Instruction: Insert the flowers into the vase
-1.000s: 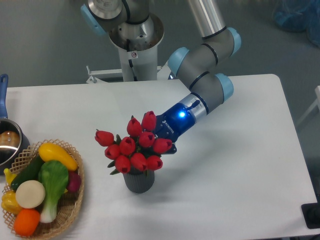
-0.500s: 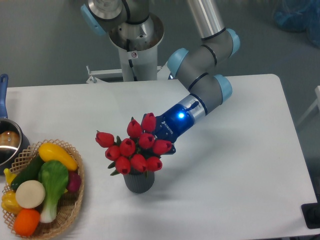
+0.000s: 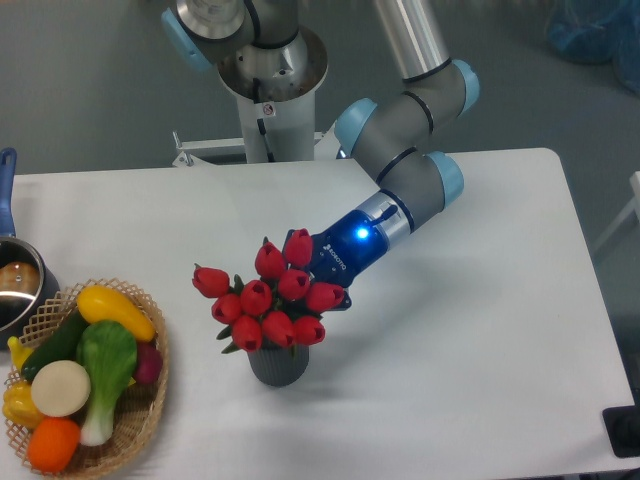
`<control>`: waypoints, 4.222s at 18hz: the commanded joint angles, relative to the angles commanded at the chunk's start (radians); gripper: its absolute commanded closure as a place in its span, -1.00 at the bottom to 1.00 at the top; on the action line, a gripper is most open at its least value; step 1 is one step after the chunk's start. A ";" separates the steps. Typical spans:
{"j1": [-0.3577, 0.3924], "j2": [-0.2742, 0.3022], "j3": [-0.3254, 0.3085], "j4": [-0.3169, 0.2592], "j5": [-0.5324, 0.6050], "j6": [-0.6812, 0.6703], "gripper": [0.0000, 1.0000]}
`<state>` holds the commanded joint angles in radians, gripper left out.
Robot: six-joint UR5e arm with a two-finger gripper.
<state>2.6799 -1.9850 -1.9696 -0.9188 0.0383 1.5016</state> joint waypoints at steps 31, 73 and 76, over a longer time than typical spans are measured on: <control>0.009 0.003 -0.011 0.000 -0.002 0.040 0.15; 0.256 0.468 0.150 -0.035 0.989 -0.114 -1.00; 0.258 0.492 0.161 -0.046 1.171 -0.109 -1.00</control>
<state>2.9375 -1.4926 -1.8086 -0.9648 1.2097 1.3928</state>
